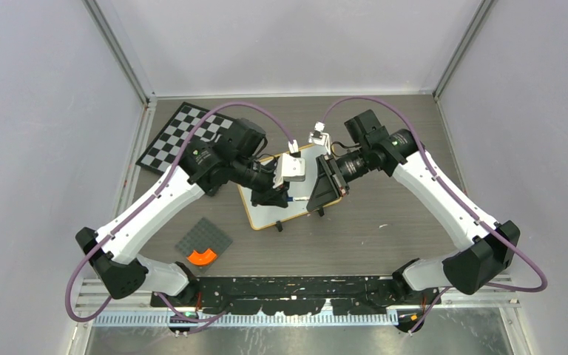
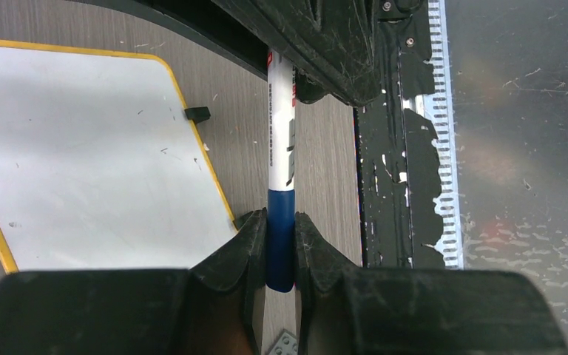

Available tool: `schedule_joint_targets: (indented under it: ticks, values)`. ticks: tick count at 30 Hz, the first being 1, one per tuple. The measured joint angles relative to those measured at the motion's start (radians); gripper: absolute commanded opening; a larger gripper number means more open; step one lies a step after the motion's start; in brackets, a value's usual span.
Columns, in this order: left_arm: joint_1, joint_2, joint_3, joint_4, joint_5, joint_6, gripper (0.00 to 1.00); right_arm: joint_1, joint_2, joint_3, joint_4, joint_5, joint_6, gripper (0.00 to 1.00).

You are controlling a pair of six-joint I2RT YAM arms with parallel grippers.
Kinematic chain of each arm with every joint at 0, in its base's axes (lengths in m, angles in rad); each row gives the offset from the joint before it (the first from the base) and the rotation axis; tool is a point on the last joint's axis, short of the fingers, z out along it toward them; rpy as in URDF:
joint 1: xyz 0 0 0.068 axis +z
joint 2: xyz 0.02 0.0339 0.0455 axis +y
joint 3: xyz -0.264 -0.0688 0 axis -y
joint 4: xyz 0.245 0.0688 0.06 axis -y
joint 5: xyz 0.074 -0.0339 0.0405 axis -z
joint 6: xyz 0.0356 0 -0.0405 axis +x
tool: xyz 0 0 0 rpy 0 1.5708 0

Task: Write a sentence on the whiteboard
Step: Pass from the left arm to the right, then open the pen cap from the whiteboard marker.

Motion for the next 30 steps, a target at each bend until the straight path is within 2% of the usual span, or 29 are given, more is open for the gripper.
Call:
schedule_joint_targets:
  ticks: [6, 18, 21, 25, 26, 30]
  values:
    - [-0.002, 0.000, 0.001, -0.009, -0.003, -0.002, 0.00, 0.013, 0.000, 0.000, 0.003, 0.015, 0.005, 0.34]
    - [-0.002, 0.000, 0.002, -0.008, -0.005, -0.023, 0.00, 0.030, 0.000, 0.000, 0.006, 0.025, 0.006, 0.37]
    - [-0.003, 0.000, 0.002, -0.008, -0.006, -0.026, 0.00, 0.034, 0.000, 0.000, 0.006, 0.029, 0.003, 0.28]
    - [-0.003, 0.000, 0.002, -0.008, -0.005, -0.027, 0.00, 0.035, 0.003, 0.000, 0.006, 0.038, -0.009, 0.04]
    - [-0.004, 0.000, 0.002, -0.010, -0.005, -0.028, 0.00, 0.035, 0.005, 0.000, 0.005, 0.044, -0.008, 0.01]
    - [-0.003, 0.000, 0.002, -0.013, -0.013, -0.026, 0.00, 0.036, 0.010, 0.000, 0.004, 0.045, -0.009, 0.00]
